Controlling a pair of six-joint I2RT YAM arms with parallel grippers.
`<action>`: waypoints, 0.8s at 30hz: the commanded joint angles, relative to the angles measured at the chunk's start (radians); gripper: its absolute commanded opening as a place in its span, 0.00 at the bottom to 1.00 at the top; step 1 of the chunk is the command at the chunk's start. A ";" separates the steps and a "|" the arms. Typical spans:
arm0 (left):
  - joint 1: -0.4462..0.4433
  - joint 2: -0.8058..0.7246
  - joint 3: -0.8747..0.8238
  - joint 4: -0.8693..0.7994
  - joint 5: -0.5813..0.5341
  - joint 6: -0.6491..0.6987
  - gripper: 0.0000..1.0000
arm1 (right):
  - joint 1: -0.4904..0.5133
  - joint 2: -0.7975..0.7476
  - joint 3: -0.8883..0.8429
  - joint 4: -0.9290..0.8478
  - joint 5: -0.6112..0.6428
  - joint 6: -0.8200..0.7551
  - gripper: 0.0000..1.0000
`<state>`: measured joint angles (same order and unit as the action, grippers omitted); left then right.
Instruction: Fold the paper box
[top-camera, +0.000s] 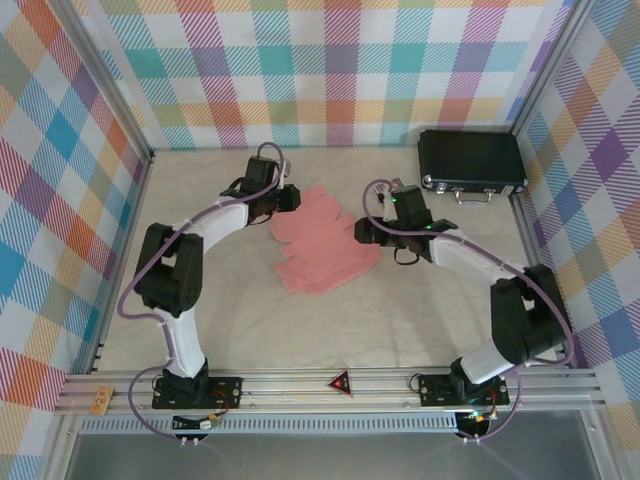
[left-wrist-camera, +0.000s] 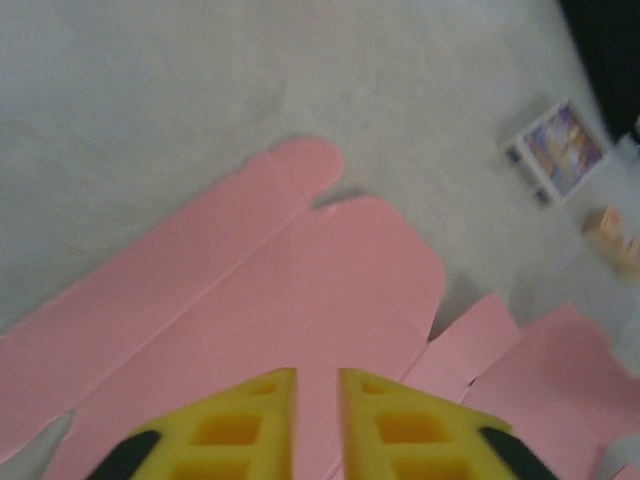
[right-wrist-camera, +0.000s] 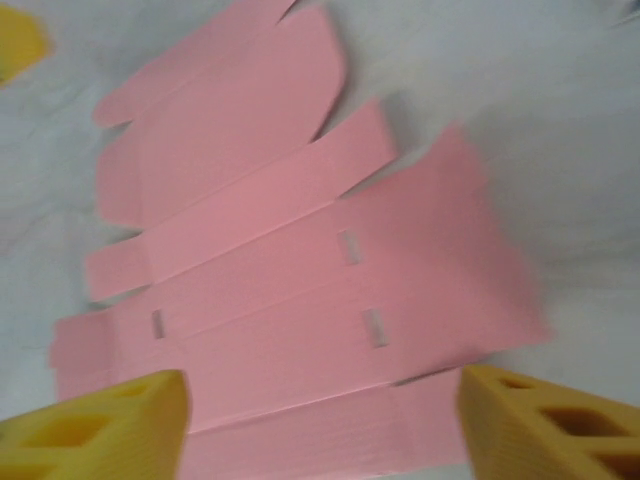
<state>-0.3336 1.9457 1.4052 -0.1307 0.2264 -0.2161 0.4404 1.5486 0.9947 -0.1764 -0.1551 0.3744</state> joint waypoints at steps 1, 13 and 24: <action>0.002 0.096 0.119 -0.135 0.047 -0.010 0.06 | 0.064 0.067 0.041 -0.016 -0.091 0.031 0.56; -0.002 0.272 0.239 -0.268 0.050 -0.002 0.00 | 0.139 0.305 0.146 -0.043 -0.059 0.105 0.08; -0.005 0.093 -0.059 -0.290 -0.070 -0.085 0.00 | 0.138 0.449 0.283 -0.139 0.026 0.021 0.10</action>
<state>-0.3336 2.0968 1.4418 -0.3367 0.2226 -0.2531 0.5774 1.9652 1.2228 -0.2607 -0.1619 0.4381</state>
